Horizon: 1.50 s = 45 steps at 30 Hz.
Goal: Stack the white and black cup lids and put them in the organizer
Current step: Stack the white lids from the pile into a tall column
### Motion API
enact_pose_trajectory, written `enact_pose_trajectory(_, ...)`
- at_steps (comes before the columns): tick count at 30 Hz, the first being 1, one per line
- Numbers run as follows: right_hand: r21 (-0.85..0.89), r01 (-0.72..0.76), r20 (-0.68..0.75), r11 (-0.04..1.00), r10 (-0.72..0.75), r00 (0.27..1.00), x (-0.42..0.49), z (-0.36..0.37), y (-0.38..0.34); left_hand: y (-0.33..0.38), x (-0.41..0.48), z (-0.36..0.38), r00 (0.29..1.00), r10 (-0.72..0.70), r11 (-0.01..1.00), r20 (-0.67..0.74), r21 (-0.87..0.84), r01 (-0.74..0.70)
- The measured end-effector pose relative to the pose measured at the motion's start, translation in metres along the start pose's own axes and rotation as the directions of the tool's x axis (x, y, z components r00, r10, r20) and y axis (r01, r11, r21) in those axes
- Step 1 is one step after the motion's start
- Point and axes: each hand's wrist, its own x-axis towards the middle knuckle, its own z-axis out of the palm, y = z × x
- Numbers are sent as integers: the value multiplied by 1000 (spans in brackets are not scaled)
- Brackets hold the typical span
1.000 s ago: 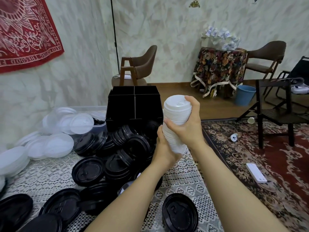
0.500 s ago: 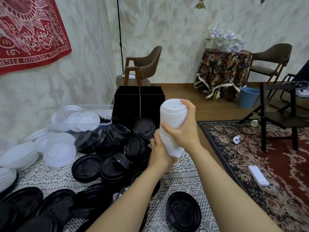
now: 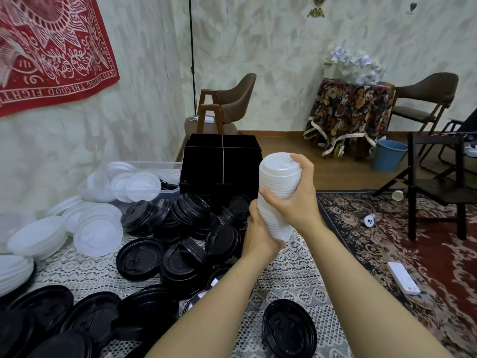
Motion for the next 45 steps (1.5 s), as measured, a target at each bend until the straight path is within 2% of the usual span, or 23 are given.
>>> enact_pose_trajectory(9,12,11,29,1000,-12,1000,0,10,-2,-3,2,-10,998,-51,972,-43,225,60)
enact_pose_trajectory(14,7,25,30,1000,-25,999,1,9,-5,3,-3,-9,995,-47,959,-89,274,70)
enact_pose_trajectory(17,-2,33,21,999,-33,999,4,4,-6,7,-3,-5,997,-32,970,-77,238,49)
enact_pose_trajectory(21,10,17,18,1000,-17,1000,4,1,-4,10,-4,0,999,-40,998,-15,37,41)
enact_pose_trajectory(24,8,4,17,1000,-4,1000,2,2,-2,9,-1,2,999,-42,999,-11,-14,42)
enact_pose_trajectory(26,10,-6,6,1000,6,1000,2,3,1,10,-2,1,998,-70,998,-6,4,70)
enact_pose_trajectory(31,0,-52,42,999,52,998,-6,7,10,3,-4,-6,991,-121,965,61,240,104)
enact_pose_trajectory(36,13,-107,1,994,107,994,-7,8,13,6,-6,-11,985,-152,973,80,185,135)
enact_pose_trajectory(45,10,-139,33,990,138,990,1,6,15,4,-3,-10,983,-171,972,59,170,159)
